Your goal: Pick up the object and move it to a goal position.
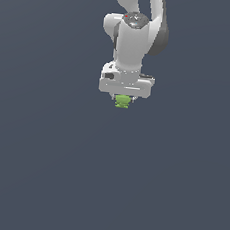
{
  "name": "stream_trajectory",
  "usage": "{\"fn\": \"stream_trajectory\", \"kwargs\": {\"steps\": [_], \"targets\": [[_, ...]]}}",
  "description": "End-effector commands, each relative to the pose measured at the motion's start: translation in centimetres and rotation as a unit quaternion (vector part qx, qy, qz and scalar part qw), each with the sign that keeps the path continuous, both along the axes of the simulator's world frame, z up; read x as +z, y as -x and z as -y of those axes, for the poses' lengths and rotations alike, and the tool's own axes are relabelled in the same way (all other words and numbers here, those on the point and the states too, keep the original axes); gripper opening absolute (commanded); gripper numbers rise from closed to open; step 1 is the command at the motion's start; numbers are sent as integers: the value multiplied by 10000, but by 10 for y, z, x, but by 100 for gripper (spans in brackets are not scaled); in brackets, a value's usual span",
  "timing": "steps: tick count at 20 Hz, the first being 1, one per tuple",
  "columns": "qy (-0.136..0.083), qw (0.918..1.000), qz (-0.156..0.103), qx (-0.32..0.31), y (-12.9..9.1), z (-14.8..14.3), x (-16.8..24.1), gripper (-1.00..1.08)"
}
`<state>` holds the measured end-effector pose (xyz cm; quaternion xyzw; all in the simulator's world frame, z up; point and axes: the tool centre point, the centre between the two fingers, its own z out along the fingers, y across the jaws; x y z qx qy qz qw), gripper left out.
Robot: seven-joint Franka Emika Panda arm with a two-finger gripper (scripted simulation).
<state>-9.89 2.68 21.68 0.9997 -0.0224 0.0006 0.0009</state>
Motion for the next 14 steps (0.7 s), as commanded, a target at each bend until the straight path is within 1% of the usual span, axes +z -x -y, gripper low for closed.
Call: {"fn": "stream_trajectory", "kwargs": {"steps": [1,8,14], "targets": [[3,10000,-3,-2,8,-13,21,-100],[3,10000,-3,-2,23,-42,67,-100],[-6,10000,-6,-1,29,-55,87,-100]]}}
